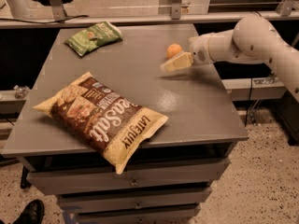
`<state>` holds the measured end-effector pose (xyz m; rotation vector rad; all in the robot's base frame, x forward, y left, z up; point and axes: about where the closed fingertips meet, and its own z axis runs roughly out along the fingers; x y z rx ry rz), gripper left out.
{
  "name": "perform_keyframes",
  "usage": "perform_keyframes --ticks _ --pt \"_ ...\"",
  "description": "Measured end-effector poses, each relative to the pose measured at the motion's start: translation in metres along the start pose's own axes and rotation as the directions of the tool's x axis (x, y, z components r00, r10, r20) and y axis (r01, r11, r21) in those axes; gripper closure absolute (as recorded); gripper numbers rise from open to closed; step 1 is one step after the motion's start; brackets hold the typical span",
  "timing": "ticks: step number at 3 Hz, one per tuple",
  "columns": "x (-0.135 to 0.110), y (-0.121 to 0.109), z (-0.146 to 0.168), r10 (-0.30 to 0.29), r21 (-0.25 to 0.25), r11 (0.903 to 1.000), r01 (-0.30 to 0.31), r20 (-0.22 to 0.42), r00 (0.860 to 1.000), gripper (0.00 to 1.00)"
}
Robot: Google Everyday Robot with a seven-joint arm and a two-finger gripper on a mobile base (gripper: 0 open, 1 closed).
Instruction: Move orange near brown chip bag
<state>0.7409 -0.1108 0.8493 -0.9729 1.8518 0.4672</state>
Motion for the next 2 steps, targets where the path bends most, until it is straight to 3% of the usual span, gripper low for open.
perform_keyframes --ticks 2 --pt "0.0047 -0.0112 0.0115 0.024 0.019 0.9995 -0.025 0.025 0.999 0.41"
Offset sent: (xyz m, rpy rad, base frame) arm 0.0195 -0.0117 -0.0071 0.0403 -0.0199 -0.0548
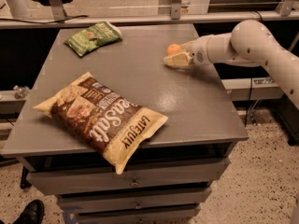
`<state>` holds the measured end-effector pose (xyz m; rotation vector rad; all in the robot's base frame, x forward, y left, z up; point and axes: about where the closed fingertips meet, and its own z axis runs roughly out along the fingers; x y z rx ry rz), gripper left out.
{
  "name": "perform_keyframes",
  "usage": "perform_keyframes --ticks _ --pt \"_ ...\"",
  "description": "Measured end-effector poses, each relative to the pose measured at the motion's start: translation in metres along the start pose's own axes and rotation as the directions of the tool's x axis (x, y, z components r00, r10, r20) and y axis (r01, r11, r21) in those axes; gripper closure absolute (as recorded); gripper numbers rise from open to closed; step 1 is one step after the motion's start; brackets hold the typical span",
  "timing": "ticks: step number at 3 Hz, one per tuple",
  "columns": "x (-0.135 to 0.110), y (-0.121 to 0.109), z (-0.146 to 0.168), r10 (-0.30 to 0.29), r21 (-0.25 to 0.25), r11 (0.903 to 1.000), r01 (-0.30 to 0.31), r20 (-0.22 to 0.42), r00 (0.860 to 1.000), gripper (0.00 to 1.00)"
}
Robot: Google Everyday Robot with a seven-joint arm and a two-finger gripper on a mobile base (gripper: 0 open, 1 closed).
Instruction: Move orange near brown chip bag
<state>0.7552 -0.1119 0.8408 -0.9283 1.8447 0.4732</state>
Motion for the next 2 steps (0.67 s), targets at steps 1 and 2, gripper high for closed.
perform_keyframes --ticks 1,2 --pt "-0.001 -0.004 -0.007 -0.001 0.017 0.9999 0.001 0.012 1.0 0.65" --pt "-0.007 0.002 -0.026 -0.01 0.017 0.9998 0.01 0.033 0.999 0.89"
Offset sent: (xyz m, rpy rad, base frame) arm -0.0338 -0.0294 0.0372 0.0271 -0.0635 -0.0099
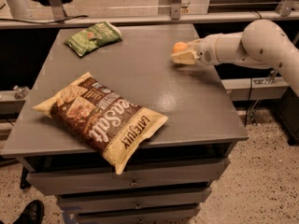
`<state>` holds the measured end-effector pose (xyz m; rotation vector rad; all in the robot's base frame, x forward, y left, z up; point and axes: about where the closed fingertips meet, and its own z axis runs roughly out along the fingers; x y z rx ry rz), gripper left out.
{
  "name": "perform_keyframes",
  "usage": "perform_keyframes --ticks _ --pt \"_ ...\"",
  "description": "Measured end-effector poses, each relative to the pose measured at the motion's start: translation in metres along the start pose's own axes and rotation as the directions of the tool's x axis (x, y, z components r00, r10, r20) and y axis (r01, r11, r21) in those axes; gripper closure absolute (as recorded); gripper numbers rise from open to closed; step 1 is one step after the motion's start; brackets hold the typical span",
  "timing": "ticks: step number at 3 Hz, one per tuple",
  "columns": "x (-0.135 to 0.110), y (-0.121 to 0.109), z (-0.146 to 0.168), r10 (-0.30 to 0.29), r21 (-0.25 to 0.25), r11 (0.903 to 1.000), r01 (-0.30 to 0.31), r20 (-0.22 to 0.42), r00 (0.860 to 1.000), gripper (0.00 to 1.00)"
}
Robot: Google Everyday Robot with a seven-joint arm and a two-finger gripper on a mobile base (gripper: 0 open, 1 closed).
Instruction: Move orange near brown chip bag
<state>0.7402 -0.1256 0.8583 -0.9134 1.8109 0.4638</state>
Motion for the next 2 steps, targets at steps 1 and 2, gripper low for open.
perform_keyframes --ticks 1,2 --pt "-0.01 0.016 -0.024 -0.02 -0.032 0.9993 0.021 0.027 0.999 1.0" --pt "-0.022 0.045 -0.047 -0.055 -0.104 0.9927 0.061 0.057 0.997 1.0"
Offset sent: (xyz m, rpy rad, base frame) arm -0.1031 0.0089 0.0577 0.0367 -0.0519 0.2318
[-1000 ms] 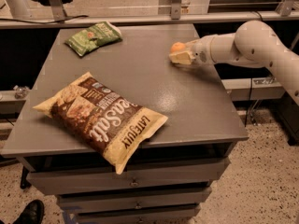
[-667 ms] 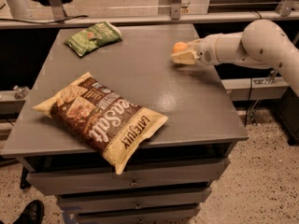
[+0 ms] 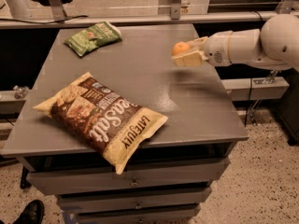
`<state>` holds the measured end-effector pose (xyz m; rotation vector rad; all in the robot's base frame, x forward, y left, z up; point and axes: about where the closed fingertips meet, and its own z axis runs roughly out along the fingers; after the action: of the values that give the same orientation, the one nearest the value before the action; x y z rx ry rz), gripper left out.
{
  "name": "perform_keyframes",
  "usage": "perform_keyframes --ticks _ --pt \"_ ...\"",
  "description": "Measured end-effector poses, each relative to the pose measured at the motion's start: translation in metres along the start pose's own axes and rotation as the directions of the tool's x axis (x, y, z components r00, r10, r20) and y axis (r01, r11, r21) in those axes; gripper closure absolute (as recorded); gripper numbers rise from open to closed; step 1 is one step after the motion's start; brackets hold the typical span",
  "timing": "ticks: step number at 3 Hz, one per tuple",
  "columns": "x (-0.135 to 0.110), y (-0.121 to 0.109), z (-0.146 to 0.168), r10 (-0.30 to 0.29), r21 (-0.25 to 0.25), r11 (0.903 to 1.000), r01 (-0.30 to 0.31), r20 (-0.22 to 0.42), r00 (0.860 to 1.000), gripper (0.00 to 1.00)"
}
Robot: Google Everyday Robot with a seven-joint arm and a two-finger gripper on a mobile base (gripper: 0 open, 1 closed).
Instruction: Move orange near brown chip bag
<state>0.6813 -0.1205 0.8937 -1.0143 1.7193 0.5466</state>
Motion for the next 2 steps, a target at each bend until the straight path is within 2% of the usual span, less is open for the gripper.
perform_keyframes --ticks 1,2 --pt "-0.0142 0.039 -0.0137 -0.038 -0.107 0.9933 0.044 0.062 0.997 1.0" --pt "-0.0141 0.0389 -0.0136 -0.038 -0.107 0.9933 0.044 0.062 0.997 1.0"
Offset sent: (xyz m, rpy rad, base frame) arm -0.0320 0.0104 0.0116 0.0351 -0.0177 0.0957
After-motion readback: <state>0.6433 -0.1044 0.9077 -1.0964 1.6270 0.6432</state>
